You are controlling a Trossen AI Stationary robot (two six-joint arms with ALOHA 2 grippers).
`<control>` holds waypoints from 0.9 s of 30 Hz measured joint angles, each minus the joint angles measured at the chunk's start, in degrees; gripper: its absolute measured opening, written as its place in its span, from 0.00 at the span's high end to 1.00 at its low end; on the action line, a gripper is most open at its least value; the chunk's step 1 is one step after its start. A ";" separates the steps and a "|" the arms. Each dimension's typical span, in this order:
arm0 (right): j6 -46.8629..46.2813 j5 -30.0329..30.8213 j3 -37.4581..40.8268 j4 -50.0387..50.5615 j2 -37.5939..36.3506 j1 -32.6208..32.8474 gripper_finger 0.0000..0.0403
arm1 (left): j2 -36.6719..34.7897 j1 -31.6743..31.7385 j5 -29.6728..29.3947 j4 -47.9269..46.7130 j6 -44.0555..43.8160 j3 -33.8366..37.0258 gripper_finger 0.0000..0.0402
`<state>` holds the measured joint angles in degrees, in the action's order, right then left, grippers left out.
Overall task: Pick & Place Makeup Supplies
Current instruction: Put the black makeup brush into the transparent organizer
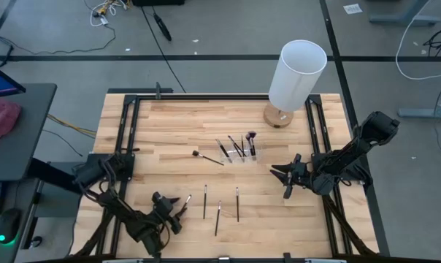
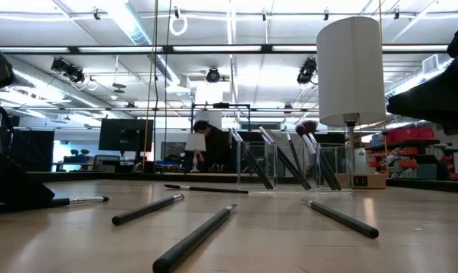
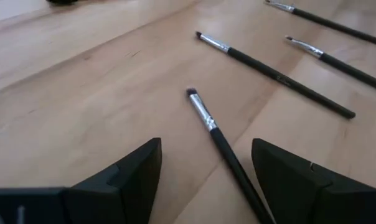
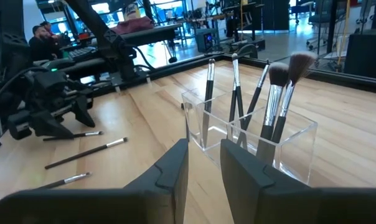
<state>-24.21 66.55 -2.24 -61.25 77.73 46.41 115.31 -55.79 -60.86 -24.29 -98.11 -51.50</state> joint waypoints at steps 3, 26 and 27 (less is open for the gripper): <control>-0.82 0.06 0.00 0.02 0.00 0.00 0.76 | -0.07 0.68 1.37 0.91 2.58 0.57 0.42; -0.85 -0.05 0.00 0.07 0.00 0.00 0.76 | 2.86 -2.23 -2.35 2.69 -3.49 5.02 0.96; -0.85 -0.09 0.01 0.07 0.00 0.00 0.76 | 2.86 -2.23 -2.30 2.83 -3.70 5.02 0.96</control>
<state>-25.06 66.46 -2.23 -61.19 77.73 46.41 118.17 -58.02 -63.16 -21.46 -101.81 -46.48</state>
